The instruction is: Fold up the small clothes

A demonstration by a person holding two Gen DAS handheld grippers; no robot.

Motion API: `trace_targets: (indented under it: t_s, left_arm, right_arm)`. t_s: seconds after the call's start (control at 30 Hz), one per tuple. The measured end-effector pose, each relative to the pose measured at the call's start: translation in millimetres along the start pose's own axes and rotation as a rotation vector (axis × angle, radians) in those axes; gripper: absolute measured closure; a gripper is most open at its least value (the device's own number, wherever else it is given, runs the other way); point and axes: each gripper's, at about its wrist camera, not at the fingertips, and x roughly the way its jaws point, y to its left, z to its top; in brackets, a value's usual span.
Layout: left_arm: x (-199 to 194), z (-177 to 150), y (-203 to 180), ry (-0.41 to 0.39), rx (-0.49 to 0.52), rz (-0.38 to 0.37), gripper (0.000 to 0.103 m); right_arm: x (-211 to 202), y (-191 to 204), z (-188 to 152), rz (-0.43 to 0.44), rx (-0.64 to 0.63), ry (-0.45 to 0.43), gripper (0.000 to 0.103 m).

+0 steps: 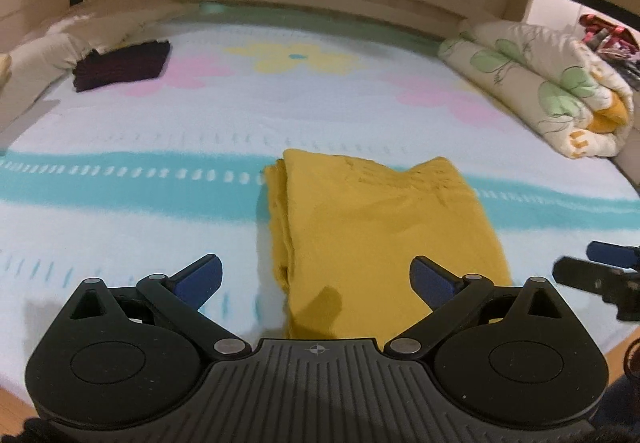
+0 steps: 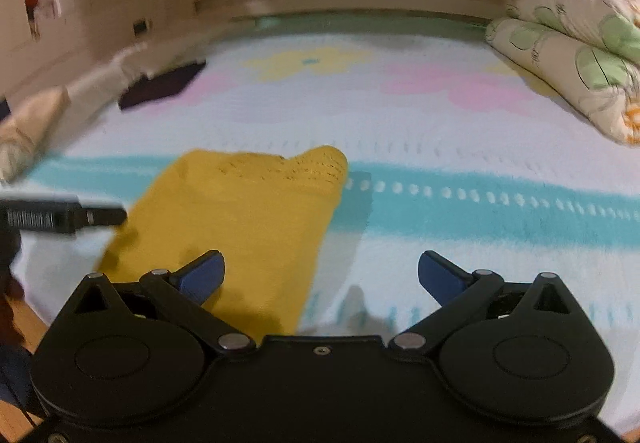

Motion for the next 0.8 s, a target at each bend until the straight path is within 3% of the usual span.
trace_targets:
  t_s: [0.17,0.3,0.53,0.73,0.8]
  left_arm:
    - [-28,-16,-17,-0.087,0.029,0.020,0.002]
    - [-38,-25,-27,-0.106,0.035,0.075,0.002]
    - [-51,-33,-47,-0.162,0.120,0.235,0.004]
    - [-50,-36,-51,-0.113,0.096,0.278,0.005]
    - [-48,-37,-51,-0.089,0.087,0.297,0.009]
  right_arm:
    - [-20,7,-16,0.019,0.044,-0.057,0.000]
    - [-32,24,-25,-0.009,0.011,-0.087,0.000]
    - [-43,58,-34,-0.237,-0.113,-0.168,0.000]
    - [-43,61,-35,-0.166,-0.087,-0.143,0.001]
    - [-40,62,-37,-0.175,-0.073,-0.114,0.001]
